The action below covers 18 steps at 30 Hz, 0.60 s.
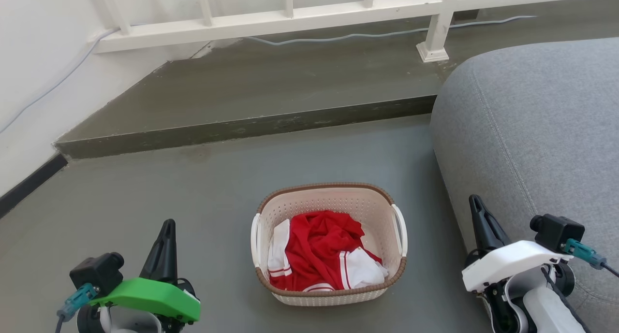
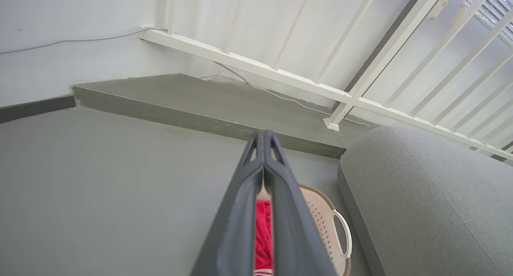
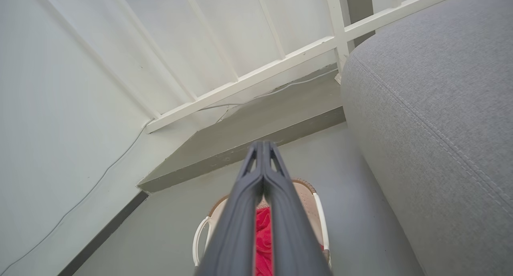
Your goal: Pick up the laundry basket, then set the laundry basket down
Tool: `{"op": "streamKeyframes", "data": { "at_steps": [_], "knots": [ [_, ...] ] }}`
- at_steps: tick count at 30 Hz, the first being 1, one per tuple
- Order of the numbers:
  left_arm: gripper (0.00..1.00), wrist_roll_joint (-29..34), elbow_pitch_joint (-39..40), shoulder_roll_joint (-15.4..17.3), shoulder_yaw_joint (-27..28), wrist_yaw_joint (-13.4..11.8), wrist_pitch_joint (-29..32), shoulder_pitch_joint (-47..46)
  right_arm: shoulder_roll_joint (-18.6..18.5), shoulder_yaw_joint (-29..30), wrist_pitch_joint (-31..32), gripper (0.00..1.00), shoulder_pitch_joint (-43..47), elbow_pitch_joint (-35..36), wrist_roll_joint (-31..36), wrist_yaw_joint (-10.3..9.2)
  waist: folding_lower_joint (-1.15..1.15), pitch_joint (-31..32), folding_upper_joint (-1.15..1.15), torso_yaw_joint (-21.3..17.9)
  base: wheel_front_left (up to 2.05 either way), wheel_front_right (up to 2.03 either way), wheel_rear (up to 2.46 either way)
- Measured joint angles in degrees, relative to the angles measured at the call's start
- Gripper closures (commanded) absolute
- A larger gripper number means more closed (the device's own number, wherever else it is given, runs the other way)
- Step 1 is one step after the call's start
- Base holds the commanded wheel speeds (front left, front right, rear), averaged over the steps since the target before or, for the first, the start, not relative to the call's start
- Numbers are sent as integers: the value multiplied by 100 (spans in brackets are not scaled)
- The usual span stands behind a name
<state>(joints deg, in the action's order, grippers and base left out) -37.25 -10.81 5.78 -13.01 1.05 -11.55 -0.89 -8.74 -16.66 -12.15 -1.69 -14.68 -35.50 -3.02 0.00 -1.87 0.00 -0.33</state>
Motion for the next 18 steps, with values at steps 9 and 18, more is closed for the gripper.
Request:
{"op": "streamKeyframes", "data": {
  "at_steps": [9, 18],
  "knots": [
    [100, -554, -37, -80, 179, 54, 178, -1, 80, 237, 190, 100, -1, 10, -581, 89, 0, 17, 0, 4, 0, 0, 0],
    [100, -1150, -113, -92, 353, 129, 372, -3, 131, 476, 372, 100, -5, 11, -1179, 199, 0, 35, 0, 8, 0, 0, 0]
  ]
}}
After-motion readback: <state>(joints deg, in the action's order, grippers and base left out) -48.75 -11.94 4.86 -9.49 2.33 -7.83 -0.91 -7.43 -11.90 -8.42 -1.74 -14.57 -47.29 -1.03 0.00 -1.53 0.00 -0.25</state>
